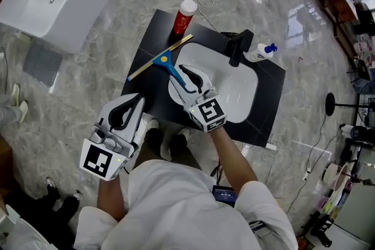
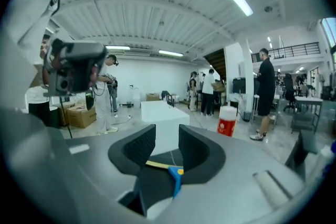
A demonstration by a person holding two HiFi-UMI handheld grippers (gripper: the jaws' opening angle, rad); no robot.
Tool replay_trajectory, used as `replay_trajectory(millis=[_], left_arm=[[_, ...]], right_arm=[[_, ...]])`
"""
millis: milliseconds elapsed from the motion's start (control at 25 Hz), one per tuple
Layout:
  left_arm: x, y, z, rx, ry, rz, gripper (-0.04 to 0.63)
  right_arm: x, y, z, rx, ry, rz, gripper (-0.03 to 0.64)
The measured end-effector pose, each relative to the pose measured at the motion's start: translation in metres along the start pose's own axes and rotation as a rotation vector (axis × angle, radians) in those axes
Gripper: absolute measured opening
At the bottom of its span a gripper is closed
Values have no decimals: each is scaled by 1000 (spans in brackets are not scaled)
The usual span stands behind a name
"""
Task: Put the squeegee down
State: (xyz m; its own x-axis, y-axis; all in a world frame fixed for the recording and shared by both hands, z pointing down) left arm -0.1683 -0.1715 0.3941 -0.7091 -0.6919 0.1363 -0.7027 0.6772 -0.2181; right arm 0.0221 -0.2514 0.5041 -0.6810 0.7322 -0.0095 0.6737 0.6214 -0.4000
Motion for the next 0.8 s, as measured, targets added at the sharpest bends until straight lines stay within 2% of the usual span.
replay_trajectory(millis=[120,240,400,520,800], left_arm=[[-6,-2,4,-7,-14,-13,2],[-15,-7,8,-13,-23,-33,2],[-26,-14,18,-25,-43,-61,2],[-34,-19,22,-29,-60,-81,2],[-51,-30,30,-37,-81,-125,2]], right_arm=[[18,44,43,-178,60,23,144],[32,89,76,-279,21,33,129],[43,139,105,-346,57,6,92],[42,162,111,-365,87,-40,-3],[40,185,109,-382,61,-92,-5]])
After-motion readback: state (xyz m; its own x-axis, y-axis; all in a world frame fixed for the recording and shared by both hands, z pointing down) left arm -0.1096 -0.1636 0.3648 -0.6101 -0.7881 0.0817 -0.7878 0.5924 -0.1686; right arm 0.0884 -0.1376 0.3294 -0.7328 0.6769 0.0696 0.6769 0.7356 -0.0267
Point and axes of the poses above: the fingertips, and each gripper's own axes: y backward along the fingers, x to its left, z out of its top, the point moved 8 cm from there along y, backward along the fingers, and after that the axes turned 9 degrees about x, right-handed, at the moved point
